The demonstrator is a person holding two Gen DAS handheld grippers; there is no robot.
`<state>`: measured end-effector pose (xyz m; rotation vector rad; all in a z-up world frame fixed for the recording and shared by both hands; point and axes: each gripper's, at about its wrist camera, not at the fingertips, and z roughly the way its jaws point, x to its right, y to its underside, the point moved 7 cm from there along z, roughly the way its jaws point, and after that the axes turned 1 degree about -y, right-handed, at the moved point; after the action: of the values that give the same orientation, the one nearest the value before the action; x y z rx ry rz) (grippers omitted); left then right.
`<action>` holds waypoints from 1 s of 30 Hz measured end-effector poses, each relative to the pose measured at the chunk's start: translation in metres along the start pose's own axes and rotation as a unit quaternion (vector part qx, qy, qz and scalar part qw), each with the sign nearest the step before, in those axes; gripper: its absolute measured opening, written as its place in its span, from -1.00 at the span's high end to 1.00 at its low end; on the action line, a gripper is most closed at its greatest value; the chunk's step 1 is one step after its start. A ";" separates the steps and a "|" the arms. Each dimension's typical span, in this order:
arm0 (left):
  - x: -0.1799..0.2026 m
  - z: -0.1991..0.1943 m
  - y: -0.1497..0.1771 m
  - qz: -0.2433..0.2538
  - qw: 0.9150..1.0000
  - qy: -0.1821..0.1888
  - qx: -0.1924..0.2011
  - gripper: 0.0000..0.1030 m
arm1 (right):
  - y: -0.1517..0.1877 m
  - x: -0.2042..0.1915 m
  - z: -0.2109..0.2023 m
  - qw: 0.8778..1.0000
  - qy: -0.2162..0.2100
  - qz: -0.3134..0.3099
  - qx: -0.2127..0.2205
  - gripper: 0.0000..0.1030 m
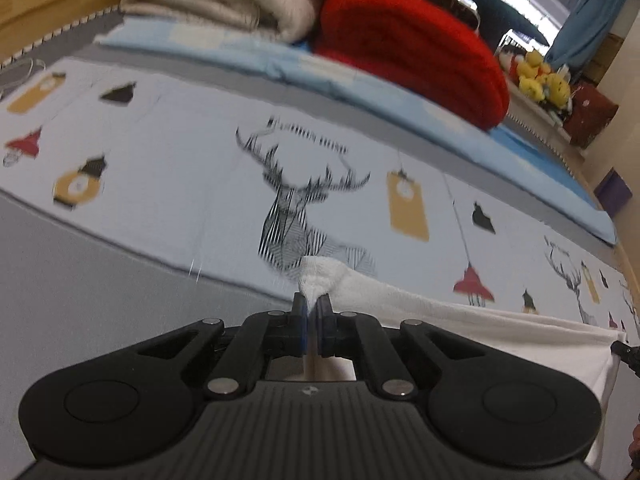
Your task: Fold small clothes
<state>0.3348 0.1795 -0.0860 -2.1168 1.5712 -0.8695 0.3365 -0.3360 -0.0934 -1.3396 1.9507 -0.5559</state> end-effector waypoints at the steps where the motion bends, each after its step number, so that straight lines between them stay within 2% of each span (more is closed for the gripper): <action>1: 0.001 0.003 -0.001 -0.005 1.000 0.000 -0.005 0.78 | -0.001 -0.001 0.000 1.000 0.003 0.001 0.006 0.92; 3: -0.001 0.013 0.005 -0.020 0.999 0.010 -0.041 0.49 | 0.004 0.004 0.009 1.000 0.019 0.008 -0.017 0.85; 4: -0.003 0.015 0.009 -0.024 0.998 0.010 -0.058 0.49 | 0.011 0.007 0.016 0.999 0.027 0.011 -0.044 0.78; 6: -0.009 0.017 0.019 -0.026 0.996 0.009 -0.088 0.49 | 0.025 0.012 0.023 0.995 0.036 0.006 -0.090 0.78; 8: -0.012 0.014 0.030 -0.032 0.993 0.027 -0.115 0.49 | 0.029 0.014 0.019 0.995 0.032 -0.005 -0.099 0.73; 9: -0.013 0.011 0.036 -0.031 0.991 0.032 -0.126 0.49 | 0.031 0.015 0.015 0.994 0.024 -0.012 -0.104 0.65; 10: -0.014 0.009 0.043 -0.026 0.990 0.034 -0.136 0.49 | 0.034 0.016 0.012 0.993 0.018 -0.016 -0.112 0.48; 11: -0.015 0.006 0.050 -0.020 0.988 0.038 -0.149 0.49 | 0.038 0.018 0.008 0.992 0.014 -0.019 -0.122 0.43; 14: -0.012 -0.001 0.081 0.001 0.977 0.060 -0.206 0.49 | 0.057 0.023 0.000 0.985 -0.012 -0.021 -0.171 0.42; 16: -0.008 -0.008 0.099 0.030 0.971 0.060 -0.228 0.49 | 0.071 0.026 -0.007 0.979 -0.021 -0.031 -0.198 0.42; 18: -0.004 -0.019 0.111 0.059 0.969 0.062 -0.234 0.49 | 0.084 0.028 -0.018 0.975 -0.025 -0.053 -0.216 0.42; 21: -0.003 -0.036 0.124 0.077 0.967 0.073 -0.232 0.49 | 0.099 0.030 -0.038 0.971 -0.032 -0.071 -0.226 0.42; 25: -0.004 -0.054 0.143 0.117 0.963 0.068 -0.234 0.50 | 0.112 0.040 -0.064 0.969 -0.043 -0.061 -0.234 0.41; 28: -0.007 -0.062 0.155 0.142 0.960 0.053 -0.235 0.63 | 0.126 0.044 -0.076 0.965 -0.038 -0.080 -0.246 0.41; 30: -0.008 -0.069 0.154 0.144 0.962 0.058 -0.223 0.93 | 0.136 0.047 -0.081 0.961 -0.024 -0.100 -0.255 0.42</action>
<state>0.1758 0.1431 -0.1316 -2.0602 2.2425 -0.5876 0.1806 -0.3319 -0.1463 -1.8624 2.0068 -0.1027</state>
